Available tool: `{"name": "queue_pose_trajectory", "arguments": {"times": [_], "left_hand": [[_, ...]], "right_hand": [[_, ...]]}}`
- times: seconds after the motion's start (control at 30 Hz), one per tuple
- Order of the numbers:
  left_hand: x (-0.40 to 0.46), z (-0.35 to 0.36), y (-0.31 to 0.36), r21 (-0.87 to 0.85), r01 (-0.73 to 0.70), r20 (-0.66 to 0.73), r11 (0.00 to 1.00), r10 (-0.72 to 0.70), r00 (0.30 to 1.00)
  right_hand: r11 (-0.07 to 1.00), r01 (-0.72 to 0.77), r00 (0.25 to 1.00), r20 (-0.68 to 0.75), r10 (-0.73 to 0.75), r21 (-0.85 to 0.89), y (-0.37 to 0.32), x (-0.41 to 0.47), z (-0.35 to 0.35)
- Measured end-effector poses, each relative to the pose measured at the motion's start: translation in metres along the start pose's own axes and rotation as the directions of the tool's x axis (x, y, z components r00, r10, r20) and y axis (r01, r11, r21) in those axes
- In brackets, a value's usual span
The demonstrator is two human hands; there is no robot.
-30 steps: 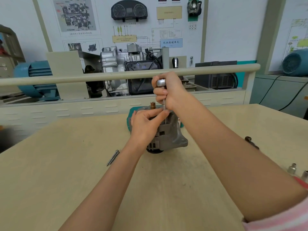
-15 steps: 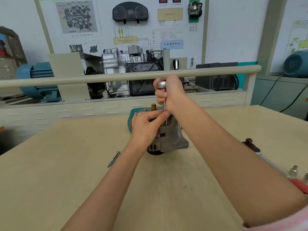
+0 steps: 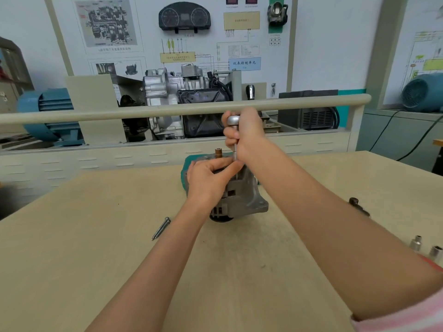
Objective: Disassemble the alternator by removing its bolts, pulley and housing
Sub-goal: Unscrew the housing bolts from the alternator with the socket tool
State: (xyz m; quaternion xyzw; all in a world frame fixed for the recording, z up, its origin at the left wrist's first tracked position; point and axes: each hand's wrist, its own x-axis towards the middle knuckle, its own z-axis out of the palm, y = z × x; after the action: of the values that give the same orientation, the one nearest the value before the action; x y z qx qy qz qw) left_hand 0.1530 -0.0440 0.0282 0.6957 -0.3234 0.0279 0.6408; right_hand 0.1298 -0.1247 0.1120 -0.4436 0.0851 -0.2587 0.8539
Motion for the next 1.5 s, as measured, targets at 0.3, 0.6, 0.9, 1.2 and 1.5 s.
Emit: {"name": "queue_pose_trajectory", "arguments": {"times": [0.3,0.6,0.9,1.2,1.5], "left_hand": [[-0.003,-0.004,-0.001,0.033,-0.083,0.060,0.996,0.081,0.995],[0.002,0.007,0.007,0.000,0.107,-0.083,0.994,-0.107,0.991],[0.008,-0.008,0.033,0.121,-0.103,0.153,0.987,0.084,0.985],[0.023,-0.016,0.040,-0.086,0.145,0.231,0.986,-0.122,0.965],[0.021,-0.003,0.042,0.274,-0.080,0.058,0.959,0.067,0.996]], "right_hand": [[0.970,-0.222,0.936,0.257,0.240,-0.094,-0.013,0.003,-0.008],[0.918,0.395,0.866,-0.345,-0.362,0.026,0.013,-0.010,0.009],[0.941,0.044,0.996,-0.060,-0.068,-0.336,-0.008,0.000,0.005],[0.943,-0.010,1.000,0.010,0.015,-0.332,-0.015,0.001,-0.008],[0.957,0.137,0.978,-0.118,-0.172,-0.256,-0.002,0.005,-0.003]]}}
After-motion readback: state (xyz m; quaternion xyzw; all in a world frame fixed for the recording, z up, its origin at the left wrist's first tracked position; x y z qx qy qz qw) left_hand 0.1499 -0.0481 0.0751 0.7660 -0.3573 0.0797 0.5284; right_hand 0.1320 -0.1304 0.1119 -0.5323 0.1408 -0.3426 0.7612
